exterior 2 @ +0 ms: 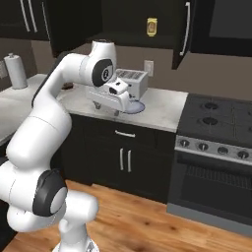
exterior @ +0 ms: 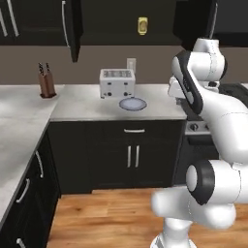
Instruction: Move the hot dog bun to the plate on the dining table and place the condiment next to that plate. Then navigate to the fridge and take the sausage and place it on the plate as well.
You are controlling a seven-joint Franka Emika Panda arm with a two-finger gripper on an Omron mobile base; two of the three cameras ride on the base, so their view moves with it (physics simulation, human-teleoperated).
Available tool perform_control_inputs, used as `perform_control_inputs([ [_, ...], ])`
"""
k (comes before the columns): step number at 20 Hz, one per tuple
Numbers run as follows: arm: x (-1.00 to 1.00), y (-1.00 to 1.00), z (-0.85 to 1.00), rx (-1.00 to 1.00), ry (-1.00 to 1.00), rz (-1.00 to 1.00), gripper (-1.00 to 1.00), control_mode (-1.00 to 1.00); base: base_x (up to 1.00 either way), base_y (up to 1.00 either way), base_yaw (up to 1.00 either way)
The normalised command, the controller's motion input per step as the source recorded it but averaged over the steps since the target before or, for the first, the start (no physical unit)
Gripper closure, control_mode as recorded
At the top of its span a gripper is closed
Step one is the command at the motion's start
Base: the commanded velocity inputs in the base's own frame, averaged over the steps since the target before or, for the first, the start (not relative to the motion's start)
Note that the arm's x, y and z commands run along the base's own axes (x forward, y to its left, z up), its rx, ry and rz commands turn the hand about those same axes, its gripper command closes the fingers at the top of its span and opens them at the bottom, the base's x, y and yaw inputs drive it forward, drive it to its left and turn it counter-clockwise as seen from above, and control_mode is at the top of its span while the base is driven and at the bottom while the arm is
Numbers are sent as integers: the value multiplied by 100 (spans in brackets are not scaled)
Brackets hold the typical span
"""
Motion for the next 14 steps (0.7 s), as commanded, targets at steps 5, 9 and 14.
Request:
perform_control_inputs([
  [5, 0, 0, 0, 0, 0, 0, -100, 100, 100, 0, 10],
  [9, 0, 0, 0, 0, 0, 0, -100, 100, 100, 0, 5],
  [14, 0, 0, 0, 0, 0, 0, -100, 100, 100, 0, 0],
])
